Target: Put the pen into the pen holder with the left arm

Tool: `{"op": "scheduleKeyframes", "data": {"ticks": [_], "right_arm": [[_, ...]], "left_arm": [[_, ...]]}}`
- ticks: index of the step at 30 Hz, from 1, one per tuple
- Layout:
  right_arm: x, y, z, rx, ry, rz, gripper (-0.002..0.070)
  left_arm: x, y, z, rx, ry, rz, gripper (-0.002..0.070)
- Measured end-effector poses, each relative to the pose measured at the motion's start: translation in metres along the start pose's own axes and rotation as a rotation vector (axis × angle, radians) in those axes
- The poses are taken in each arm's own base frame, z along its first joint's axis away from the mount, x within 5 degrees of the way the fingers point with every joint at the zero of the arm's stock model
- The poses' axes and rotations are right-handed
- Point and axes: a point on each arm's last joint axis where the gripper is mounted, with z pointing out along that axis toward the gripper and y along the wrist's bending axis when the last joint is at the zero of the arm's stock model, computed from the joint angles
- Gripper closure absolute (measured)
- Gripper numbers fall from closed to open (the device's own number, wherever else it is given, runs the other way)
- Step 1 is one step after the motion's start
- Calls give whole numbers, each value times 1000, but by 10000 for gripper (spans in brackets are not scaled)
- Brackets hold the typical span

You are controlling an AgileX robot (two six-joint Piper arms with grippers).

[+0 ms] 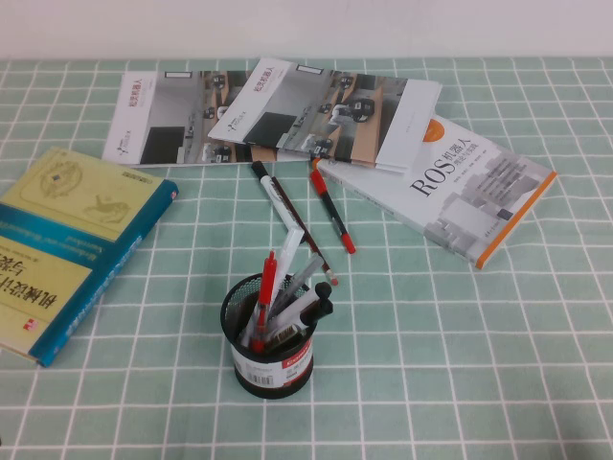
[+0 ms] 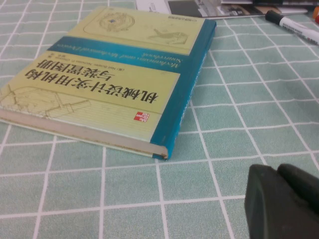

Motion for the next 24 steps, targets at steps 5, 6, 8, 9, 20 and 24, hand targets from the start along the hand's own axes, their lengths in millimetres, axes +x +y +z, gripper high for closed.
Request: {"op": "scheduleKeyframes", "data": {"ticks": [5,6,8,9,20,24], "right_arm": [[0,0,0,0,0,0,696],[0,0,0,0,0,0,696],[0,0,0,0,0,0,696],[0,0,0,0,0,0,696],[0,0,0,0,0,0,696],[0,0,0,0,0,0,696]], "left_arm": [[0,0,0,0,0,0,678],[0,0,0,0,0,0,678],[0,0,0,0,0,0,678],[0,0,0,0,0,0,678],[-2,0,0,-1,-22,0,678],[-5,-1,0,17,-61,-58,678]]}}
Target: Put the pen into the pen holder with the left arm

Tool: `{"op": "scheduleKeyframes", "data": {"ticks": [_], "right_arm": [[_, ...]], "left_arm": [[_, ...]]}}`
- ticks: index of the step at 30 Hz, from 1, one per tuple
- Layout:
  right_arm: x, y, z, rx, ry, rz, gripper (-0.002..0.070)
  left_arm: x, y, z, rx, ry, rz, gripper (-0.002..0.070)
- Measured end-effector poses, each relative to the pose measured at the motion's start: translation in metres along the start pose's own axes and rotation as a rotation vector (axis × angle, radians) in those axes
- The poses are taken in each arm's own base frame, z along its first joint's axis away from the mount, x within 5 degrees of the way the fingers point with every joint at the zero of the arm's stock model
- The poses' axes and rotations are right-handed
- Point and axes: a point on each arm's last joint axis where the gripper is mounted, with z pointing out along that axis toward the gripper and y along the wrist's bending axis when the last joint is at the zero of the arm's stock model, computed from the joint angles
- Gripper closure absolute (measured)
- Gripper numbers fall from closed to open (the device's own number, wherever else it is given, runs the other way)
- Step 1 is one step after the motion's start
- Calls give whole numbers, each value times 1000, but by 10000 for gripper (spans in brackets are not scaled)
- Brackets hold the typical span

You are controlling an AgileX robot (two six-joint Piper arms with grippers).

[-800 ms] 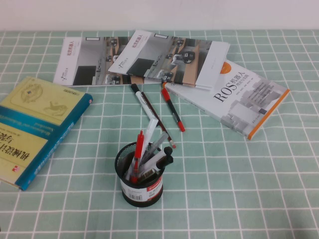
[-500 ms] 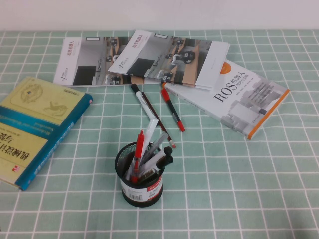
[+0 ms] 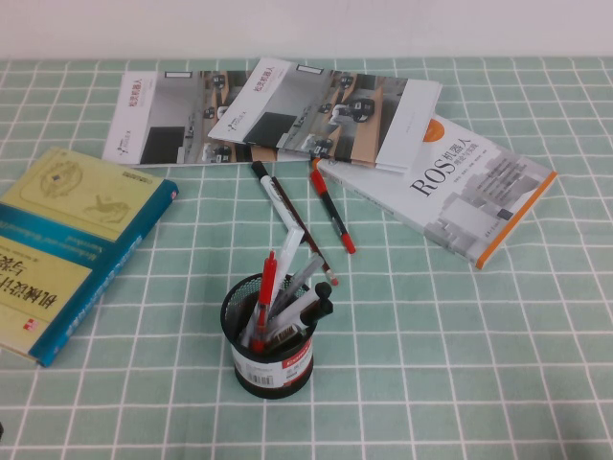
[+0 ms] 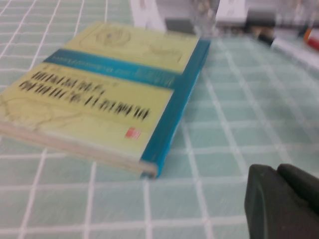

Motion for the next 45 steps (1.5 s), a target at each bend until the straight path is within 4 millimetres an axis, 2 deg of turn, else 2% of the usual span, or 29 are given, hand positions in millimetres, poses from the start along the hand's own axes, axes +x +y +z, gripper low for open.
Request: {"op": "scheduleKeyframes", "data": {"ticks": [4,9,22,25,29,32,36,40,45], "right_arm": [[0,0,0,0,0,0,696],[0,0,0,0,0,0,696],[0,0,0,0,0,0,696],[0,0,0,0,0,0,696],[0,0,0,0,0,0,696],[0,0,0,0,0,0,696],[0,0,0,0,0,0,696],[0,0,0,0,0,0,696],[0,0,0,0,0,0,696]], "left_arm": [[-8,-2,0,23,-86,-102,678],[-16,-3,-1,62,-172,-352,678],[-21,-4,-3,83,-185,-443,678],[-41,-7,-7,100,-163,-442,678],[-80,-13,-5,126,-35,-435,678],[-106,-19,5,144,117,-421,678],[-137,-25,30,176,318,-330,678],[-161,-28,65,199,450,-272,678],[-186,-35,122,230,539,-232,678]]}}
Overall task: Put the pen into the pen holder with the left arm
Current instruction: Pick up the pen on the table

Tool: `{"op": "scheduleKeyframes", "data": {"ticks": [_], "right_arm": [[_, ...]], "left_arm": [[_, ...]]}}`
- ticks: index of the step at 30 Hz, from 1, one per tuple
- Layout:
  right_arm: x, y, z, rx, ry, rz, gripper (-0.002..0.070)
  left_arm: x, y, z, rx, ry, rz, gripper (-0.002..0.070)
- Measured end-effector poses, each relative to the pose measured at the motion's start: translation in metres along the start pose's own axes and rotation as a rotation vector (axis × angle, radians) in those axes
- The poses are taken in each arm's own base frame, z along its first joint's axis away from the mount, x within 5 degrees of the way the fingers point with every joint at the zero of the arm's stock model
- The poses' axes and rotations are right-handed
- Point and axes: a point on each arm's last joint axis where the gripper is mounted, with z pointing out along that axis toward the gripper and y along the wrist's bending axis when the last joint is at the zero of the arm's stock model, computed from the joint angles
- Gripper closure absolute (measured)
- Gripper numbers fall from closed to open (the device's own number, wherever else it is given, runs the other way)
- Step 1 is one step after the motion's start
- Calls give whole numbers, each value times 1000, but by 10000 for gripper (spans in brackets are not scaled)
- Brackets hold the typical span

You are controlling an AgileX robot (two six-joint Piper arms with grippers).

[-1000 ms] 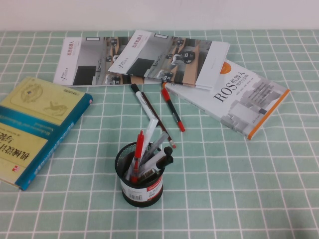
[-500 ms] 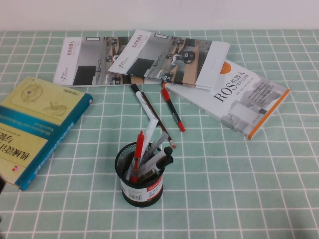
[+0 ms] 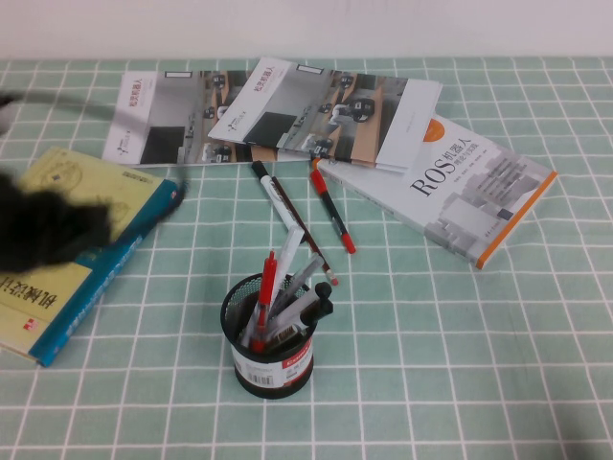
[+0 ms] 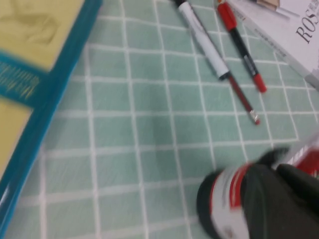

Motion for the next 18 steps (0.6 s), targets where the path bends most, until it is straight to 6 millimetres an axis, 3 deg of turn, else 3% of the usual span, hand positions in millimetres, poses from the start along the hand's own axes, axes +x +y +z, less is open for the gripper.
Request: {"op": "scheduleKeyframes", "data": {"ticks": [6,10,18], "right_arm": [[0,0,0,0,0,0,696],[0,0,0,0,0,0,696],[0,0,0,0,0,0,696]], "left_arm": [[-55,-21,64,46,92,46,678],[-79,-35,115,42,187,44,678],[-91,-69,220,-55,447,59,678]]}}
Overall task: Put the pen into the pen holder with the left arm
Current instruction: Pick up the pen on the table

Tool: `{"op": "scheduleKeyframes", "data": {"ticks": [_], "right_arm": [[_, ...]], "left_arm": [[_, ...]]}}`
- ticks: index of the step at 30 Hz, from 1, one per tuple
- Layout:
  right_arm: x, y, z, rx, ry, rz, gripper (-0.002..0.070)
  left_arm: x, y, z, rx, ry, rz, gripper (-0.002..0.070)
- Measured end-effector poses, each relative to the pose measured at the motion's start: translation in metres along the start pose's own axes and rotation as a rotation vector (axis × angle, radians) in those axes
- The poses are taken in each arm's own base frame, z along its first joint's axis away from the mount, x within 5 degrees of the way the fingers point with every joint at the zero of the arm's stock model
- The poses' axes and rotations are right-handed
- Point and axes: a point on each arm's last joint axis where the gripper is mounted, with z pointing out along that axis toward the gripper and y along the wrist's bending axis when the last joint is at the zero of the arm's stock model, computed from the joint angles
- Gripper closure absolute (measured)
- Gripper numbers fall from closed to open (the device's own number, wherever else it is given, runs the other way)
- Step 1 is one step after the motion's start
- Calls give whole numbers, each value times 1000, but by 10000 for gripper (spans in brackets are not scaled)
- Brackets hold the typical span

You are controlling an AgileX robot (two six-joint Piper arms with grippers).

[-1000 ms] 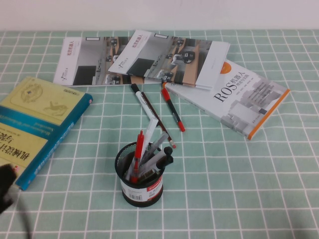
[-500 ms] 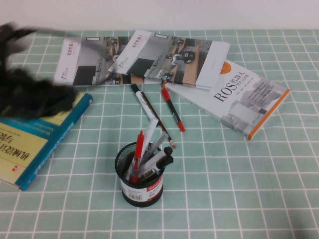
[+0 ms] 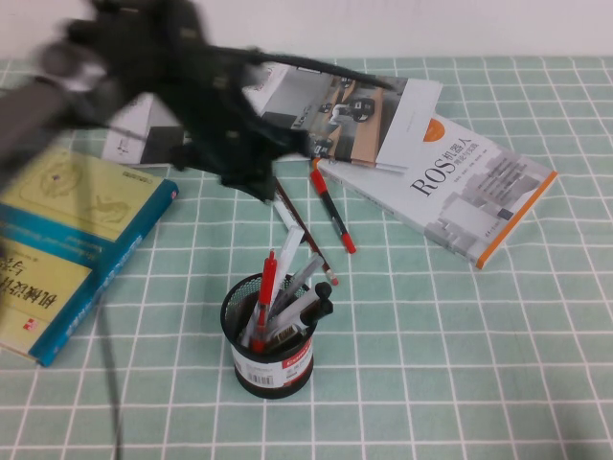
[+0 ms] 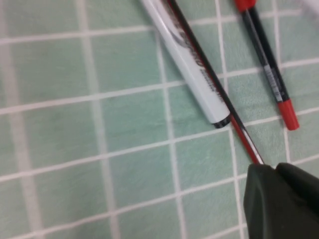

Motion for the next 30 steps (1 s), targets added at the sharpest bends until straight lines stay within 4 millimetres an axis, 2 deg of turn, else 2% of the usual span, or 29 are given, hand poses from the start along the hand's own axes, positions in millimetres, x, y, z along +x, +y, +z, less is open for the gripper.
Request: {"op": "scheduleKeyframes", "data": {"ticks": [4,7,9,11,13,15,18,22,30], "right_arm": [[0,0,0,0,0,0,696],[0,0,0,0,0,0,696],[0,0,0,0,0,0,696],[0,0,0,0,0,0,696],[0,0,0,0,0,0,696],[0,0,0,0,0,0,696],[0,0,0,0,0,0,696],[0,0,0,0,0,0,696],[0,0,0,0,0,0,696]], "left_arm": [[-13,-18,33,-43,81,-1,678],[-22,-25,46,-73,58,34,675],[-24,-27,47,-81,52,46,649],[-25,-27,46,-91,46,52,585],[-26,-25,45,-115,39,51,465],[-27,-22,45,-151,24,5,374],[-29,-17,44,-206,-1,-87,309],[-30,-12,49,-233,-8,-149,294],[-28,-6,84,-236,8,-180,291]]}}
